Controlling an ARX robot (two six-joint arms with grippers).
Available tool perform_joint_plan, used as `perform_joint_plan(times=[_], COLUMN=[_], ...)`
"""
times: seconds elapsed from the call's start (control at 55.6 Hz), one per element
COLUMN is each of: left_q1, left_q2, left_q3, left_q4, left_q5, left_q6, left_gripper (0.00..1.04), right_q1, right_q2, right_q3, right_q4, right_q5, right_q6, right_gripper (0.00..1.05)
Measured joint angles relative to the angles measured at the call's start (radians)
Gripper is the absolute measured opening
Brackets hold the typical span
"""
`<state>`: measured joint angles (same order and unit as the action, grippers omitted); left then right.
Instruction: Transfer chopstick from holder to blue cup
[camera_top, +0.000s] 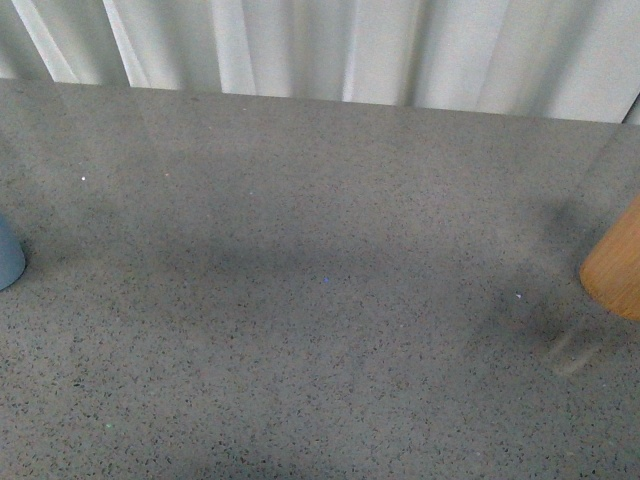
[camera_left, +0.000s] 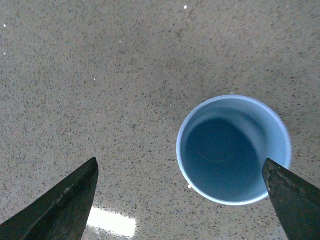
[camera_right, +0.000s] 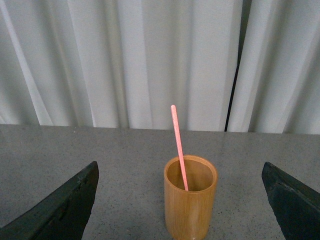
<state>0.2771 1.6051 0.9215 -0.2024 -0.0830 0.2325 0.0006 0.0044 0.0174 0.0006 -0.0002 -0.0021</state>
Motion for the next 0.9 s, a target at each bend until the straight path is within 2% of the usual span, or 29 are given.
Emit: perform_joint_plan(times=[0.414, 0.827, 0.863, 0.899], left_q1=[-0.008, -0.042, -0.042, -0.043], left_q2=[0.131, 0.254, 0.263, 0.273], left_q3=[0.051, 0.124, 0.126, 0.130], left_q4=[0.011, -0.010, -0.011, -0.017], left_q5=[-0.032, -0.109, -0.109, -0.103], left_q6=[-0.007, -0.033, -0.035, -0.048], left_gripper=[0.98, 0.98, 0.95, 0.86], right_q1=[0.000, 0.000, 0.000, 0.000], right_q2=[0.000, 0.000, 0.000, 0.000], right_q3=[0.000, 0.000, 0.000, 0.000], right_q4=[0.000, 0.000, 0.000, 0.000], right_q5=[0.000, 0.000, 0.000, 0.000], right_q6=[0.000, 0.000, 0.000, 0.000], right_gripper=[0.95, 0.95, 0.95, 0.95])
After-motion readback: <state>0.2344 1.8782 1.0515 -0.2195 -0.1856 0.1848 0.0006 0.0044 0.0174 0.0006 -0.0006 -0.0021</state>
